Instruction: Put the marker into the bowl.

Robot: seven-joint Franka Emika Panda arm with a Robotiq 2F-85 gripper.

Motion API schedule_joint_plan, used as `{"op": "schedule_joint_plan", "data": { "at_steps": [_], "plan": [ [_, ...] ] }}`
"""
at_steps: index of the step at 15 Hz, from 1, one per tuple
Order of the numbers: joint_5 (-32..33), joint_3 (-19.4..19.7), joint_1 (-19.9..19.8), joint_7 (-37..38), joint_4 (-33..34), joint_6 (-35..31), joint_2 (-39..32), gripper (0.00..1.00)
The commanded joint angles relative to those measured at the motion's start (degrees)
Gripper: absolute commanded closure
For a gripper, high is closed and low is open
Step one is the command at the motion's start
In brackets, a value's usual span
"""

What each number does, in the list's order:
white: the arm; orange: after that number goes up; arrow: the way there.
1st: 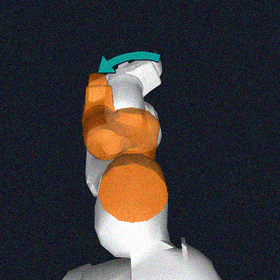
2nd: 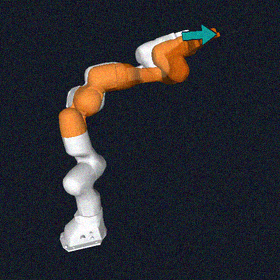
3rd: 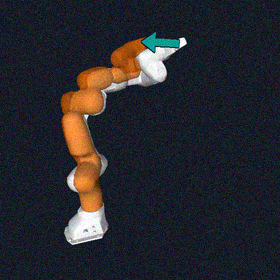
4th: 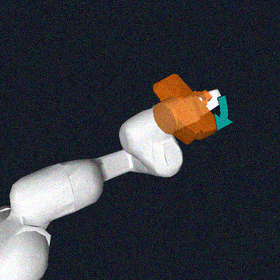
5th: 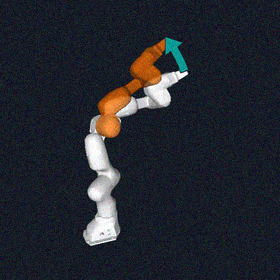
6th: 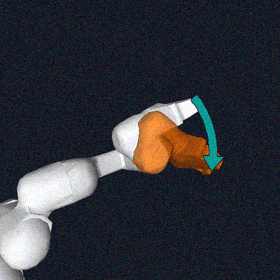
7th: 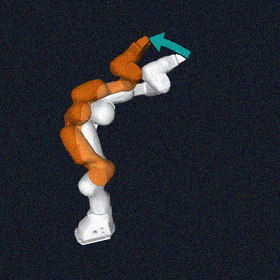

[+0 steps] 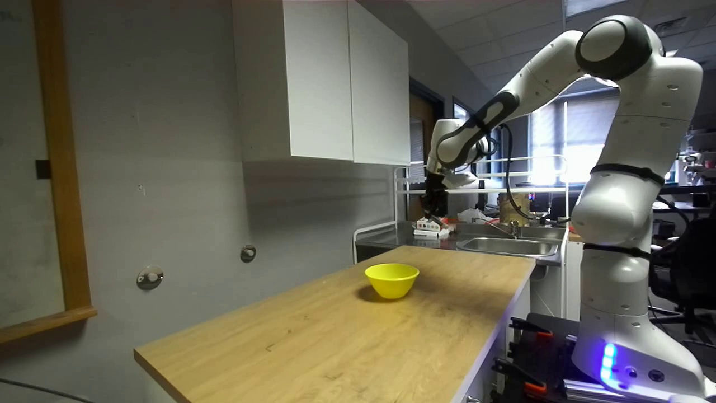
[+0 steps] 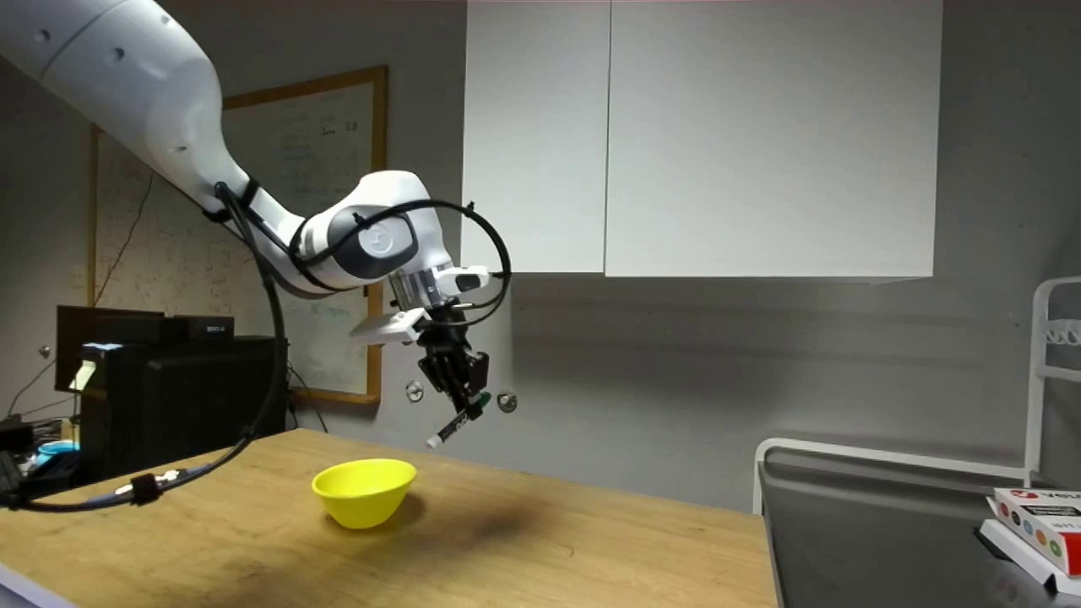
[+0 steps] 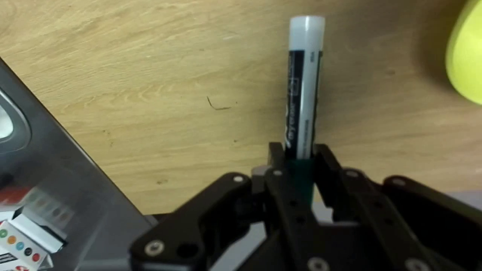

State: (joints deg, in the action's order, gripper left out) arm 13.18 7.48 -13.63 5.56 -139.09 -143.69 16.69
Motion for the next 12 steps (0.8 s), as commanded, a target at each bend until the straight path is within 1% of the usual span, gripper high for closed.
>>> {"op": "schedule_joint_plan", "data": {
  "at_steps": [1,3,7,12],
  "plan": [
    [1.75,-4.95,-0.81,13.57,-1.24,-1.86,3.66,0.86],
    [3.03,-8.26,-1.12,19.92,-1.64,-2.62,4.89,0.86],
    [6.6,-14.71,-1.63,30.17,-2.95,-4.71,7.05,0.86],
    [11.92,-20.56,-1.63,38.67,-3.97,-6.16,6.5,0.86]
  ]
}}
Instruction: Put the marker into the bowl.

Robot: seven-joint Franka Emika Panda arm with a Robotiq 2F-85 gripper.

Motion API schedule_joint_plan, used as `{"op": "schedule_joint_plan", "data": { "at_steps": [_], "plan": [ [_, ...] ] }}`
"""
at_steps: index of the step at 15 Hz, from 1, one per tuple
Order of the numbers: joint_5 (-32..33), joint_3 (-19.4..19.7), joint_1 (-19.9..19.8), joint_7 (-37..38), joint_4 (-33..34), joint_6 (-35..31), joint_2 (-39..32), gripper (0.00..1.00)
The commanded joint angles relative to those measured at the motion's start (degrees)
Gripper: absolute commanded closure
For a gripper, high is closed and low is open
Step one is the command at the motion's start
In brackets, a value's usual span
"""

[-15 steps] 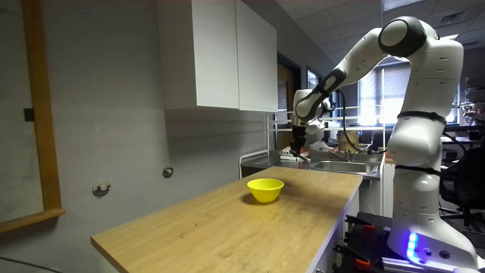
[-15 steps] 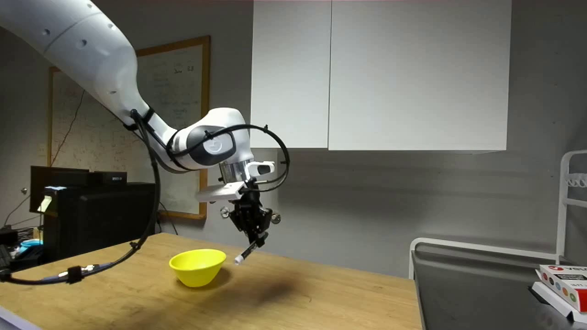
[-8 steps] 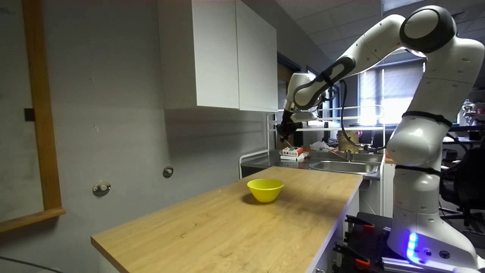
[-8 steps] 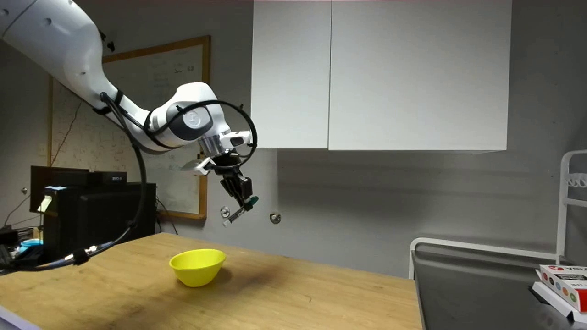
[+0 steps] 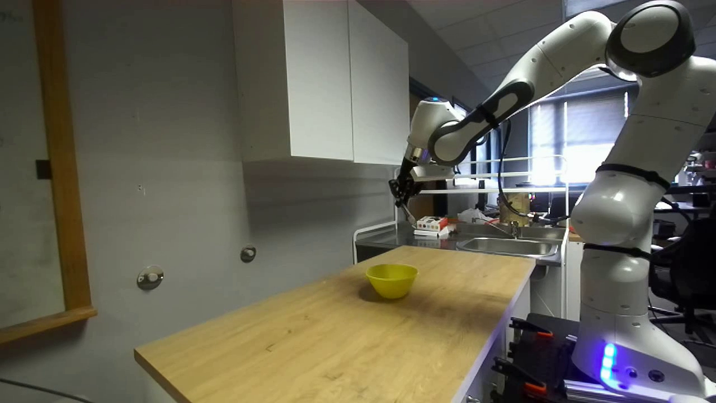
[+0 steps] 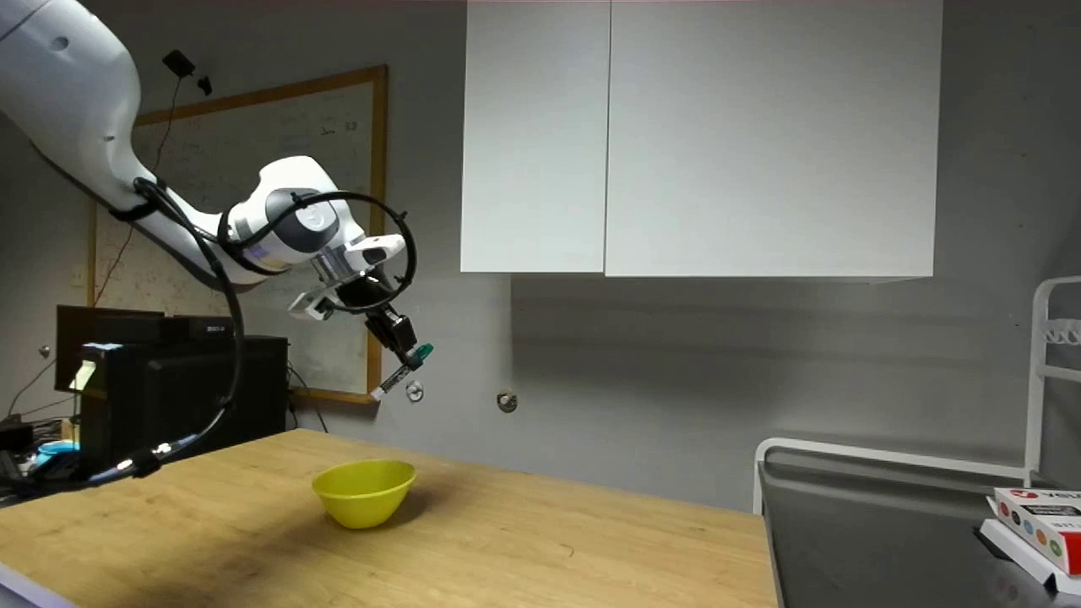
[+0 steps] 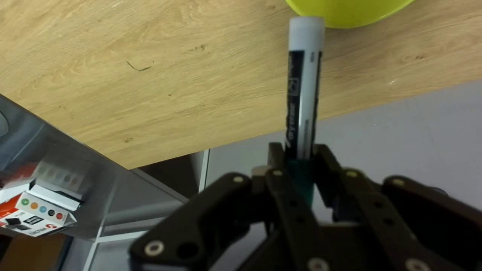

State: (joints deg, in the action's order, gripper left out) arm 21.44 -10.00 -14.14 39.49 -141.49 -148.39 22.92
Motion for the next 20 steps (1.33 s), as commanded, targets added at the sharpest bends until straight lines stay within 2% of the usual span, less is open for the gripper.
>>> {"op": "schedule_joint_plan", "data": {
  "at_steps": [1,7,13,14,20],
  "plan": [
    [4.6,-3.9,-0.85,6.0,-1.65,-1.38,-0.29,0.86],
    [9.32,-6.75,0.16,12.23,-0.65,-1.57,-6.36,0.86],
    [18.27,-5.27,1.88,18.55,2.29,-1.73,-16.79,0.87],
    [19.21,-7.74,-0.6,19.28,3.02,-2.04,-18.4,0.87],
    [23.83,-6.88,0.36,22.45,8.44,-1.42,-26.15,0.87]
  ]
}}
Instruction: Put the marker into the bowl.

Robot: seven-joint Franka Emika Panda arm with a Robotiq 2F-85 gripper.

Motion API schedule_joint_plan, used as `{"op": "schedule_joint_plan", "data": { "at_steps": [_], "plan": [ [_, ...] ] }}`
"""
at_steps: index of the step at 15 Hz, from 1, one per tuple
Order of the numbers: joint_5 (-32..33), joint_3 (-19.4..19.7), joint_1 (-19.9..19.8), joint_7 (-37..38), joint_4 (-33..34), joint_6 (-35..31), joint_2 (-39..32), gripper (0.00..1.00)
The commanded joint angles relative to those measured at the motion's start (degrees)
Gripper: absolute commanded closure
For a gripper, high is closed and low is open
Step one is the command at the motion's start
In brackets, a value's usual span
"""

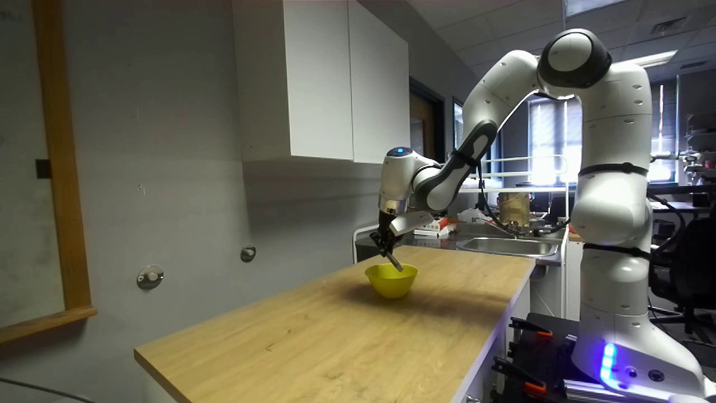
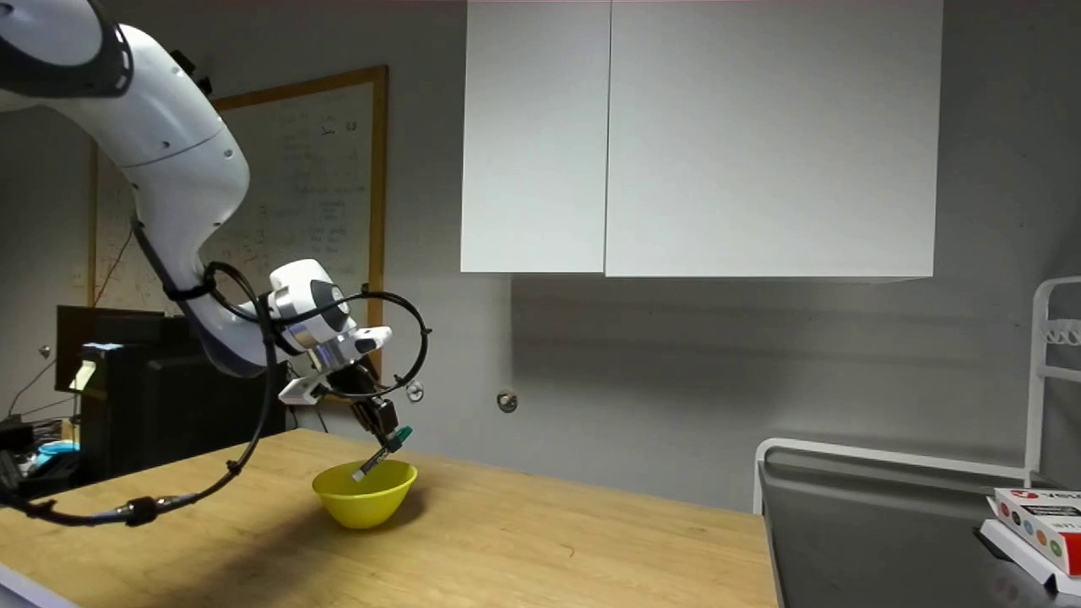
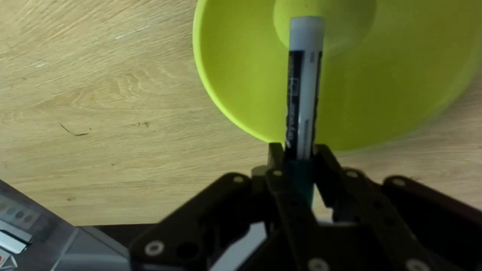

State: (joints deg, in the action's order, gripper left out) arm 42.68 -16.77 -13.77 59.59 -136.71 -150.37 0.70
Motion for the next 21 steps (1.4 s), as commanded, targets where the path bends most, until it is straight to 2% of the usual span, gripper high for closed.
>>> {"op": "schedule_joint_plan", "data": {
  "at_steps": [1,11,12,13,14,20,21],
  "plan": [
    [3.04,0.04,0.03,2.6,4.53,0.49,-4.94,0.87],
    [5.96,2.24,0.34,5.8,8.73,0.43,-11.54,0.86],
    [6.1,2.35,0.36,6.0,8.77,0.48,-11.69,0.61],
    [6.3,2.46,0.39,6.26,8.75,0.54,-11.7,0.51],
    [6.59,2.58,0.42,6.43,8.72,0.56,-11.64,0.47],
    [7.98,3.09,0.34,7.8,8.06,0.29,-10.6,0.01],
    [8.27,3.17,0.31,8.04,7.9,0.28,-10.37,0.0]
  ]
}}
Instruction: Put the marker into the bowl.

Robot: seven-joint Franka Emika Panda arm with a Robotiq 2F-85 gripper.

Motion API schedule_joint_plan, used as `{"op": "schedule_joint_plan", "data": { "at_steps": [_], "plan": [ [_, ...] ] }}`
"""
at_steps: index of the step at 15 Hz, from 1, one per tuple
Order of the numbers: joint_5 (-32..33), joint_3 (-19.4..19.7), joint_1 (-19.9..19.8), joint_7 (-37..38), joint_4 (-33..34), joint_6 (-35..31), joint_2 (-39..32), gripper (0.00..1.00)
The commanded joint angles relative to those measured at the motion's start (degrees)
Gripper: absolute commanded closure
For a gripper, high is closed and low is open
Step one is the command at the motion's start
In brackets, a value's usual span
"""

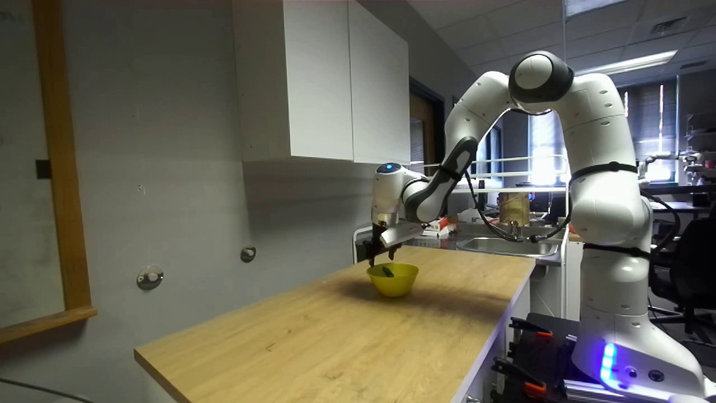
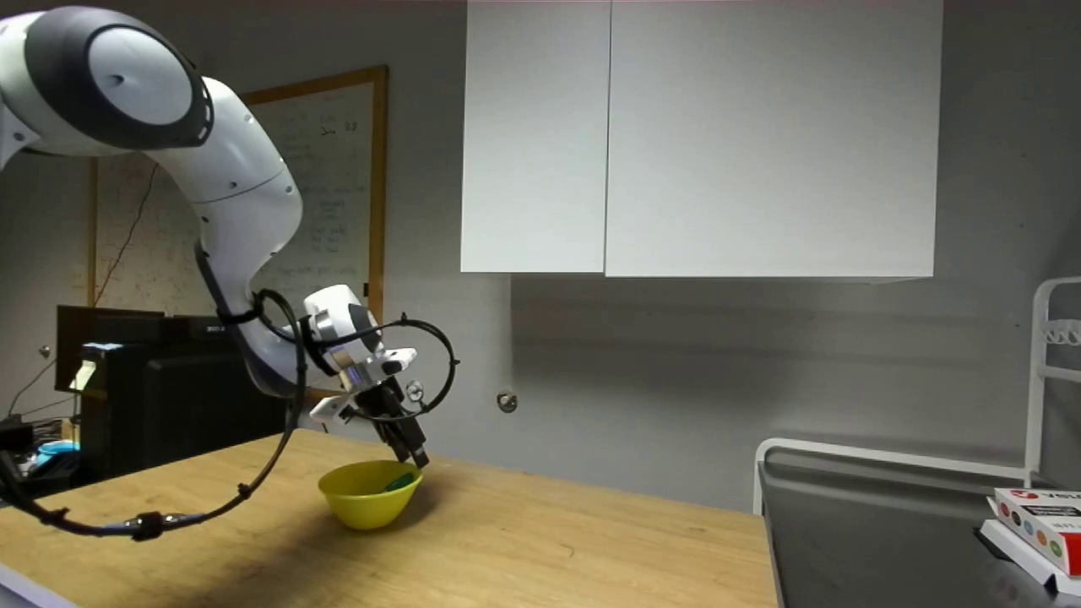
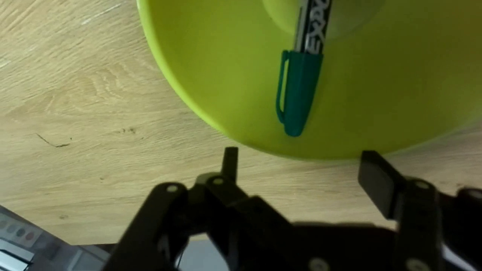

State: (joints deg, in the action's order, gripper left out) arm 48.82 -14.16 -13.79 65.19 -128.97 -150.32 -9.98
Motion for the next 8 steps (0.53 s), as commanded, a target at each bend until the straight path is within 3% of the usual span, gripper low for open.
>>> {"op": "schedule_joint_plan", "data": {
  "at_steps": [1,4,5,8],
  "plan": [
    [2.1,0.59,0.22,2.31,-0.17,0.26,0.82,0.0],
    [0.96,0.55,-0.18,0.65,-1.13,0.66,3.04,0.0],
    [-1.48,6.72,5.8,-1.21,-1.68,0.24,4.47,0.0],
    [-3.14,9.88,8.52,-3.21,-3.56,1.2,9.24,0.0]
  ]
}}
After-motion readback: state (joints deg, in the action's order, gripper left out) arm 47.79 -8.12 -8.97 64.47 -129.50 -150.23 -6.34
